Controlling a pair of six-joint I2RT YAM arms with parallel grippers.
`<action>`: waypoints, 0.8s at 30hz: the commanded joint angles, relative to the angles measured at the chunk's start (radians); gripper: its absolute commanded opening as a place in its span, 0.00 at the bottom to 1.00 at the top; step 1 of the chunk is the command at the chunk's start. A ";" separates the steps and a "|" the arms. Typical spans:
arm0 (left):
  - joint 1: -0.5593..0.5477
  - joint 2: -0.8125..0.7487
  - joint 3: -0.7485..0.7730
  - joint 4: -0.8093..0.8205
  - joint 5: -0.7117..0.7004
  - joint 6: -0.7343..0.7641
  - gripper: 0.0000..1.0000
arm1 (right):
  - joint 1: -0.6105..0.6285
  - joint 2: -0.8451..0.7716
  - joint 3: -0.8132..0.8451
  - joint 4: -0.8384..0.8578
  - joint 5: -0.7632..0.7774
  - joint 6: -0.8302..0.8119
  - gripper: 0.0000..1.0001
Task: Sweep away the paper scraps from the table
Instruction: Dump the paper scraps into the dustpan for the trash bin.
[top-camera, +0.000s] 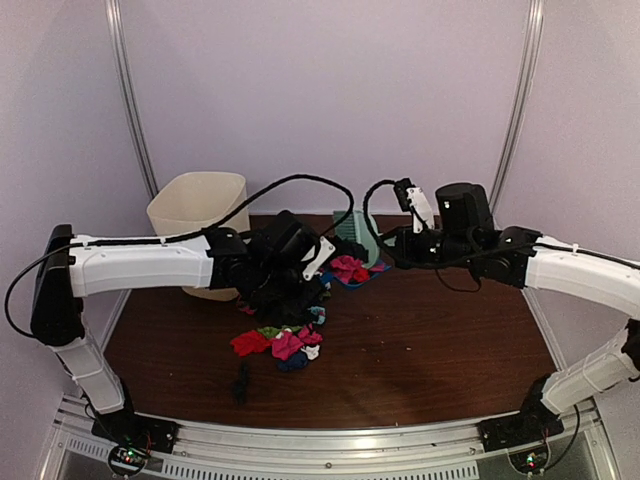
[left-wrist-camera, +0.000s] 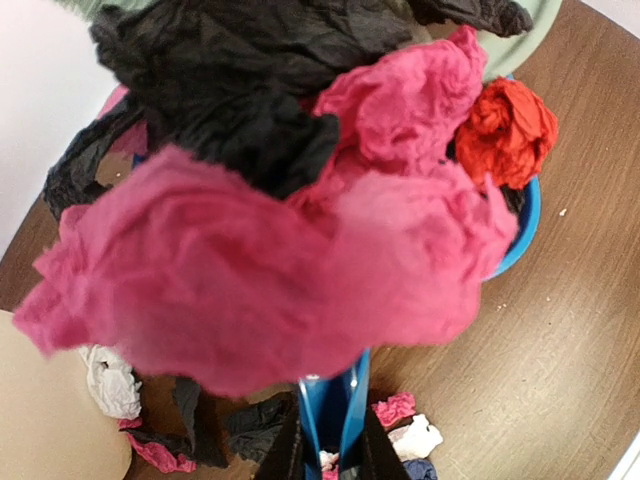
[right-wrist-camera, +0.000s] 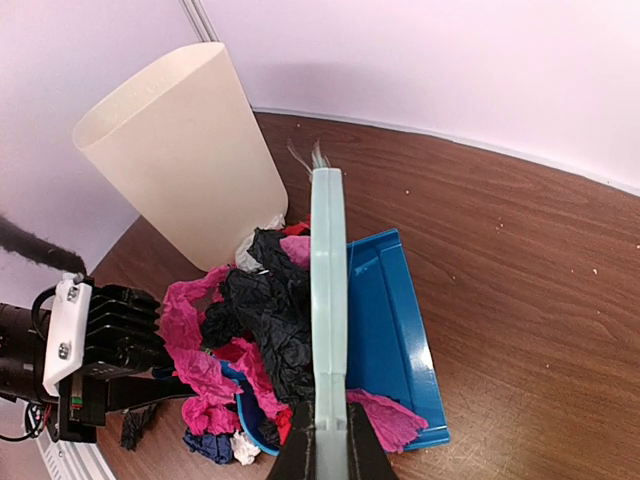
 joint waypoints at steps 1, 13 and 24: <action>0.021 -0.069 0.033 -0.013 -0.036 -0.016 0.00 | 0.003 0.038 0.080 0.011 -0.002 -0.025 0.00; 0.070 -0.168 0.079 -0.138 -0.062 -0.058 0.00 | 0.003 0.236 0.356 0.008 -0.069 -0.035 0.00; 0.137 -0.223 0.184 -0.268 -0.080 -0.070 0.00 | 0.003 0.438 0.643 -0.015 -0.147 -0.033 0.00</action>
